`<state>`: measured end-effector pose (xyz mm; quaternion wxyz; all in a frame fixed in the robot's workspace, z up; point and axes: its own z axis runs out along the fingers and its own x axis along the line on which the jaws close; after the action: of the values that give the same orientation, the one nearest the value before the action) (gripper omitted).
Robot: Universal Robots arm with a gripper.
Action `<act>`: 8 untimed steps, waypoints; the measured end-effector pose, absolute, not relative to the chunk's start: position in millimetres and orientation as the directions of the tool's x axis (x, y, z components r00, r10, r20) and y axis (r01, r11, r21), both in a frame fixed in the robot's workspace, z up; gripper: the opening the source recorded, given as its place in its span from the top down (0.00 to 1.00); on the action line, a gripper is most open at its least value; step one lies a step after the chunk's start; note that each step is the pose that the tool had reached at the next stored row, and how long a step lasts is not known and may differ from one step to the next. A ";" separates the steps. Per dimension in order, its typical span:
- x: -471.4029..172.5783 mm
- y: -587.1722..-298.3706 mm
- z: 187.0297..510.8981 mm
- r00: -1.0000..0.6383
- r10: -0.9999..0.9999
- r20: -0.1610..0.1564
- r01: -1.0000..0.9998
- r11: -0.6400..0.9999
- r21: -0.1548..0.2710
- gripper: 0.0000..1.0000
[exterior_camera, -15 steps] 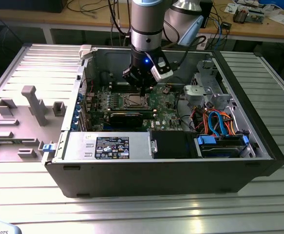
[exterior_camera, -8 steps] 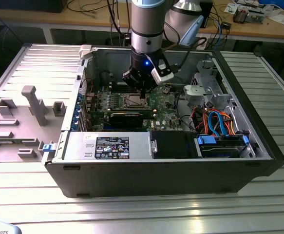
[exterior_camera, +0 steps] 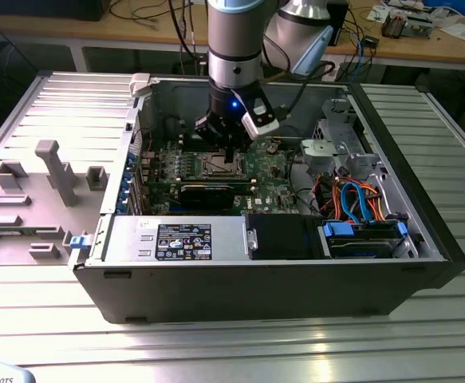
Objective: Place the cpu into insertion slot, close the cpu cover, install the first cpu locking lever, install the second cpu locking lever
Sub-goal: 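Install the second cpu locking lever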
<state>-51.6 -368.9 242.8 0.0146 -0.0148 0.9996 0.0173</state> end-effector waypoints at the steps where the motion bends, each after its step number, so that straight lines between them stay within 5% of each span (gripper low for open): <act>1: -51.7 -369.6 242.8 -0.999 -0.029 -0.030 -0.030 0.999 0.034 0.89; 8: -51.7 -371.3 242.8 -0.999 -0.029 -0.030 -0.030 0.999 0.034 0.89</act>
<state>-51.7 -371.3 242.8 0.0147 -0.0147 0.9996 0.0173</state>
